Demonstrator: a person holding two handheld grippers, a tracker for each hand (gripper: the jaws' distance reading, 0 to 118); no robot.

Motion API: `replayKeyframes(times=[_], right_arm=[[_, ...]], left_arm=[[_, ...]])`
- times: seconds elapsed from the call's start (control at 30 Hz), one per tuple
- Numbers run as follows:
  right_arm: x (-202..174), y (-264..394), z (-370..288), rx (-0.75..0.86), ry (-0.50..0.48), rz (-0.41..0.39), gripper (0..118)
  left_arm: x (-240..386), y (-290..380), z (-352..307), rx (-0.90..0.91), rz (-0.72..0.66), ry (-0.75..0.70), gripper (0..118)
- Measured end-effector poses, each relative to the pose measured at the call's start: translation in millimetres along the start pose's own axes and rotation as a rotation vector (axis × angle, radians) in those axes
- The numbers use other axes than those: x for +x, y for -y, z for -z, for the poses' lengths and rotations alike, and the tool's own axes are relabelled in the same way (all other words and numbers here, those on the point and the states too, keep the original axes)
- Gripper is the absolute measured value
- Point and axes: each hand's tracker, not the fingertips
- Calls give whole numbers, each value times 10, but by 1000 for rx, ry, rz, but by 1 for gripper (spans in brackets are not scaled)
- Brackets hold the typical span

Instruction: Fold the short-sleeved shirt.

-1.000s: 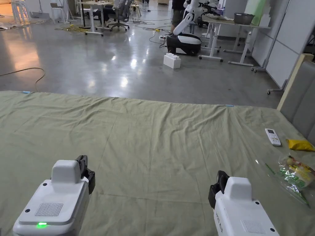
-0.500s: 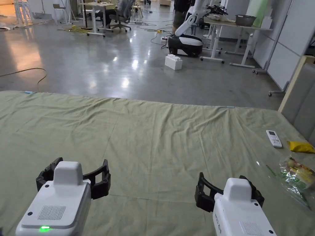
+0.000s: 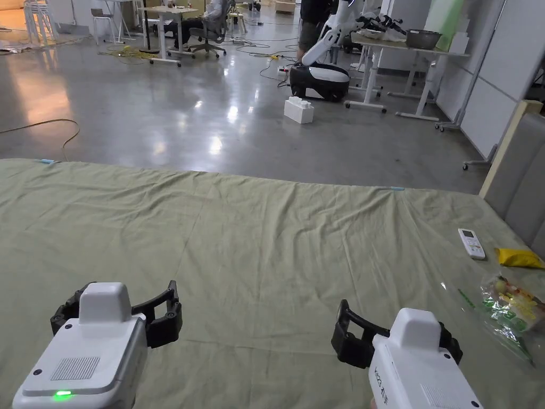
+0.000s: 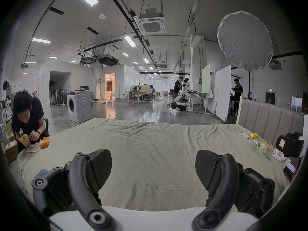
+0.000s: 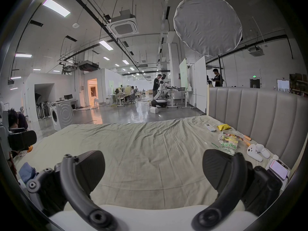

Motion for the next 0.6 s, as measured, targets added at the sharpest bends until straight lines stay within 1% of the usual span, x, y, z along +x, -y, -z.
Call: replayKeyframes(times=[0.1,0.17,0.27,0.43,0.47,0.6], right_arm=[[-49,-28,-2,9,36,-35,118],[-52,-53,4,10,36,-33,118],[-57,-109,26,-19,39,32,118],[-65,-226,71,-92,41,110,118],[-61,-256,89,-117,32,118,118],[-63,-342,120,-137,29,131,118]], left_arm=[[-15,8,0,-8,2,10,103],[-21,9,2,-10,3,21,103],[-24,0,2,-10,1,42,103],[-12,-6,9,-15,7,59,103],[-4,-1,13,-23,17,51,103],[-5,23,9,-14,25,59,104]])
